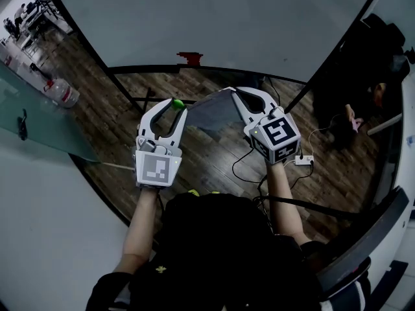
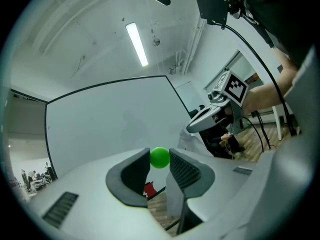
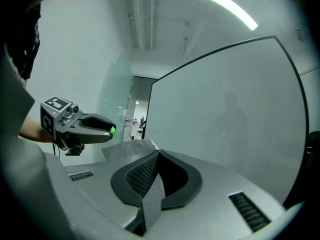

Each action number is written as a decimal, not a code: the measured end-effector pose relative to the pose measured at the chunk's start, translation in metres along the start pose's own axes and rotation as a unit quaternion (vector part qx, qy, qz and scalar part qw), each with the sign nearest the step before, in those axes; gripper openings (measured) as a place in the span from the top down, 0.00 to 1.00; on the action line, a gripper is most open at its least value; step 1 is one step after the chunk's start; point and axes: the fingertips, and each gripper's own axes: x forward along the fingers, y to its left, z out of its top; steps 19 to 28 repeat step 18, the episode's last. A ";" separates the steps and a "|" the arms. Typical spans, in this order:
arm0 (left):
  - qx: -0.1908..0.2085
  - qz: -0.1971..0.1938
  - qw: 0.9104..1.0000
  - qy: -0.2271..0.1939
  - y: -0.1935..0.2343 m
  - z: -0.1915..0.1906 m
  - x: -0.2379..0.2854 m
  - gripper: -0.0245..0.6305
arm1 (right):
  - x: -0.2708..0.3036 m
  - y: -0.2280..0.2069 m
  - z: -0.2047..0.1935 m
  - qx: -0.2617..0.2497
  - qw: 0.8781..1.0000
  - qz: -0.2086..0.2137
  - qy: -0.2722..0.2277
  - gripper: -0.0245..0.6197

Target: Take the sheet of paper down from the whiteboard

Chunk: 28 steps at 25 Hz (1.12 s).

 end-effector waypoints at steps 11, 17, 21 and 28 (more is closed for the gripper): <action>0.001 -0.004 1.000 -0.006 -0.001 0.004 0.001 0.76 | -0.001 0.002 0.005 -0.007 1.000 0.002 -0.002 0.94; 0.003 -0.010 1.000 -0.009 -0.006 0.006 0.003 0.76 | -0.001 0.004 0.005 -0.008 1.000 0.007 -0.002 0.94; 0.004 -0.011 1.000 -0.009 -0.007 0.006 0.003 0.76 | -0.001 0.005 0.005 -0.008 1.000 0.008 -0.002 0.94; 0.004 -0.011 1.000 -0.009 -0.007 0.006 0.003 0.76 | -0.001 0.005 0.005 -0.008 1.000 0.008 -0.002 0.94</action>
